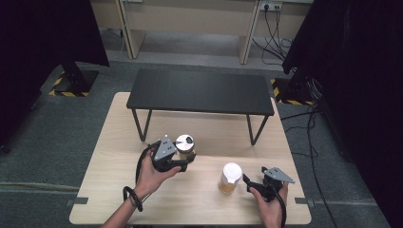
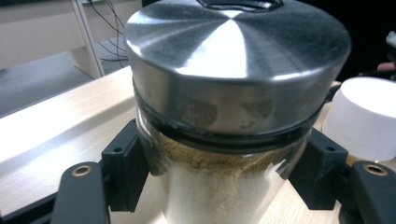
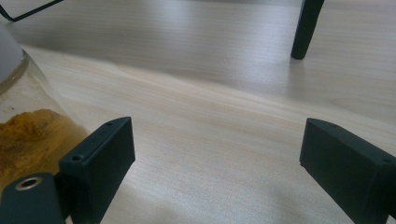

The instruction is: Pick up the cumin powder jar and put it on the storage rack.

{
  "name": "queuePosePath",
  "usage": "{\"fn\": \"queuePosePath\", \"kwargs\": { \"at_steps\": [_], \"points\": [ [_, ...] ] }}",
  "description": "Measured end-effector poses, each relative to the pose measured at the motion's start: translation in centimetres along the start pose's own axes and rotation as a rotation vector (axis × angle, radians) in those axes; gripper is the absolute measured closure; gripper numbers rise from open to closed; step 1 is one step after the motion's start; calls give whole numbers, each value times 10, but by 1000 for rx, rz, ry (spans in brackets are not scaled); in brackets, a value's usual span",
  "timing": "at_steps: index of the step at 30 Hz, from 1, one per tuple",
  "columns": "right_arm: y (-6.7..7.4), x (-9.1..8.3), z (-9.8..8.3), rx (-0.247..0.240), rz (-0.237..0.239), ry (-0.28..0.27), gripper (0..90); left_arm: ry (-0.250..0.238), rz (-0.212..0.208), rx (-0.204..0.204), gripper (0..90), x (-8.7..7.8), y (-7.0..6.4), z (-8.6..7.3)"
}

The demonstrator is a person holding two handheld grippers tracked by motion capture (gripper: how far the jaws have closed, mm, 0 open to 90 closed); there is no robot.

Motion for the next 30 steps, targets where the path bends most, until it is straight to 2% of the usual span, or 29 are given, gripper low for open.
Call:
{"fn": "queuePosePath", "kwargs": {
  "at_steps": [3, 11, 24, 30],
  "points": [
    [0, 0, 0, 0, 0, 0, 105, -22, 16, -27, 300, -11, 6, 9],
    [-1, 0, 0, 6, 4, -2, 106, -59, 80, -30, 300, -23, 18, 24],
    [-1, 0, 0, 6, 6, -1, 106, -46, 161, -21, 300, -35, 36, 47],
    [-1, 0, 0, 6, 8, 0, 106, -45, 196, -5, 300, -37, 41, 57]
  ]
}}
Point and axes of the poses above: each handheld gripper's, and its own axes: x roughly forward along the jaws, z roughly out of its top, y roughly to its left, the point moved 8 cm from there along x, roughly forward along the jaws, and after that the axes turned 3 degrees about -z, right-handed, at the moved point
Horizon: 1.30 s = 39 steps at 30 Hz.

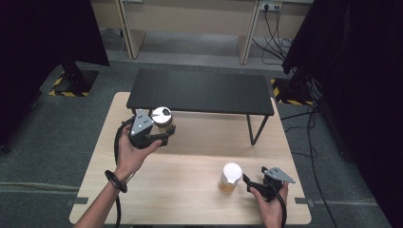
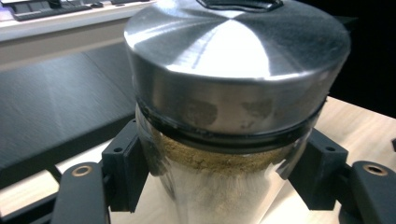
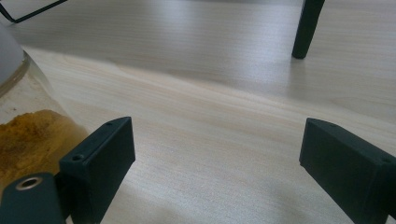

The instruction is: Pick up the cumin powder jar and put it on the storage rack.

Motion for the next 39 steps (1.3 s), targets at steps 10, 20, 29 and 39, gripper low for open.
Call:
{"fn": "queuePosePath", "kwargs": {
  "at_steps": [10, 20, 29, 39],
  "points": [
    [0, 0, 0, 0, 1, 0, 106, 10, 41, 12, 300, 1, 11, 29],
    [1, 0, 0, -9, 1, 1, 112, 8, 68, 35, 300, 10, 21, 59],
    [1, 0, 0, -13, 0, -2, 112, 22, 105, 32, 300, 27, 29, 74],
    [2, 0, 0, -20, 1, -6, 112, 38, 225, 15, 300, 54, 44, 78]
  ]
}}
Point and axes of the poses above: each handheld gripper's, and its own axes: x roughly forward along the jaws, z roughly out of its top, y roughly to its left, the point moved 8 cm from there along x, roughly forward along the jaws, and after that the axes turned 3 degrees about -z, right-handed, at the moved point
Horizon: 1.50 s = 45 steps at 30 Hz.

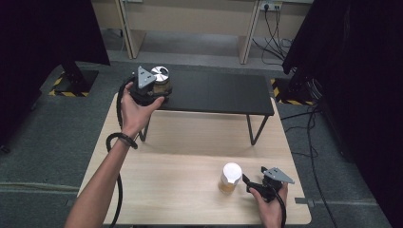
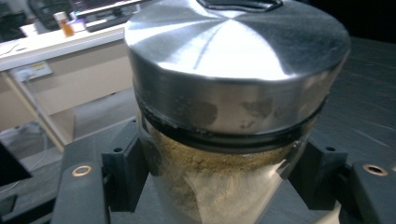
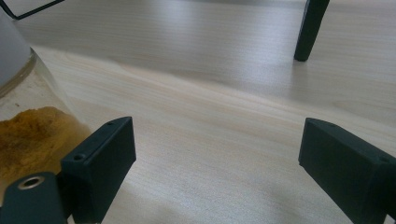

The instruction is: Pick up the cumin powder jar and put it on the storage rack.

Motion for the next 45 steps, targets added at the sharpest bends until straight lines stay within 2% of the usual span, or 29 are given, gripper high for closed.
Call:
{"fn": "queuePosePath", "kwargs": {
  "at_steps": [2, 4, 6, 11, 17, 29, 33, 38, 45],
  "points": [
    [0, 0, 0, 1, 2, -1, 112, -7, 24, -8, 300, 4, 2, 0],
    [0, 0, 0, 3, 2, -1, 112, -8, 29, -10, 300, 5, 3, 0],
    [-1, 0, 0, 2, 3, 3, 112, -4, 53, -1, 299, 11, 4, 2],
    [0, 0, 0, -1, 3, 5, 113, -13, 74, -15, 300, 17, 6, 1],
    [0, 1, 1, -5, 3, 8, 113, 23, 83, -19, 300, 27, 7, -2],
    [1, 1, 1, -12, 2, 10, 115, 58, 62, -74, 299, 37, 13, -7],
    [1, 1, 1, -13, 2, 9, 115, 60, 59, -78, 299, 39, 14, -7],
    [2, 1, 2, -25, -2, 14, 115, 48, 48, -158, 296, 42, 21, -10],
    [2, 1, 1, -30, -3, 12, 115, 35, 39, -180, 297, 44, 22, -14]
  ]
}}
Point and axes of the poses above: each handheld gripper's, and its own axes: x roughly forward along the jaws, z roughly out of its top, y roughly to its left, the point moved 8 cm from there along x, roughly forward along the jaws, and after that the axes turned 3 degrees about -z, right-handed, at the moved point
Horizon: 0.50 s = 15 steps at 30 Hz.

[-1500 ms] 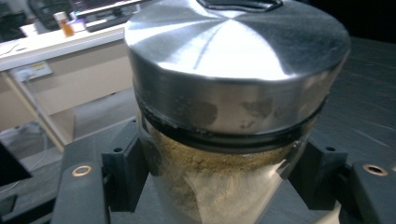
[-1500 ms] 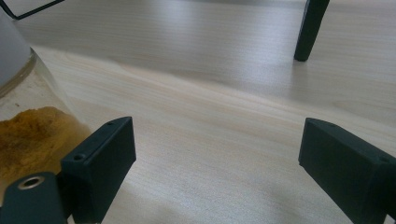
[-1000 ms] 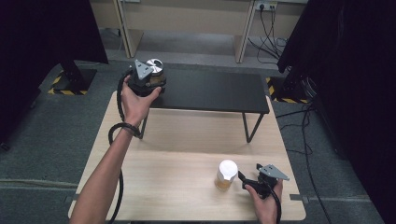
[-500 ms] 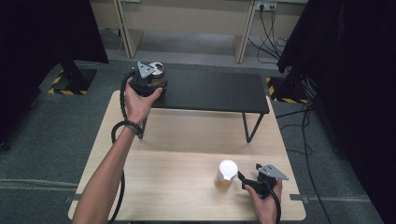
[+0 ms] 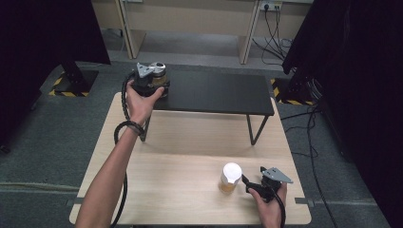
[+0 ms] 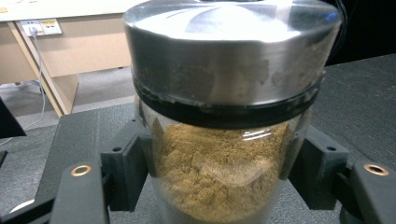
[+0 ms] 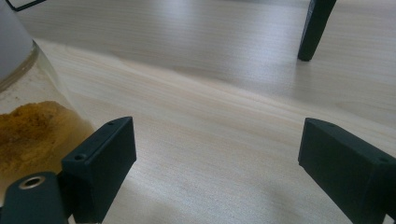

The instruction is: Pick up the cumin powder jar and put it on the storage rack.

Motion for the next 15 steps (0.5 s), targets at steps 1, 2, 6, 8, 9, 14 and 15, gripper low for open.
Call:
{"fn": "queuePosePath", "kwargs": {
  "at_steps": [1, 2, 6, 8, 9, 14, 15],
  "points": [
    [0, 0, 0, -1, -1, 0, 115, -1, -2, -3, 297, 0, 1, 0],
    [0, 0, 0, -1, -1, 0, 115, -1, -4, -3, 297, 0, 1, -1],
    [0, 0, 0, -1, -1, -2, 115, 2, -9, 2, 287, 1, 2, -2],
    [0, 0, 0, 0, -1, -3, 115, -2, -13, 4, 212, 2, 1, -4],
    [0, 0, 0, 1, 0, -3, 115, -12, -6, 8, 180, 1, 0, -5],
    [-1, 0, 0, 9, 3, 1, 115, -39, 10, 68, 100, -5, -7, -8],
    [-1, 0, 0, 8, 2, 1, 115, -38, 7, 72, 75, -6, -8, -8]
  ]
}}
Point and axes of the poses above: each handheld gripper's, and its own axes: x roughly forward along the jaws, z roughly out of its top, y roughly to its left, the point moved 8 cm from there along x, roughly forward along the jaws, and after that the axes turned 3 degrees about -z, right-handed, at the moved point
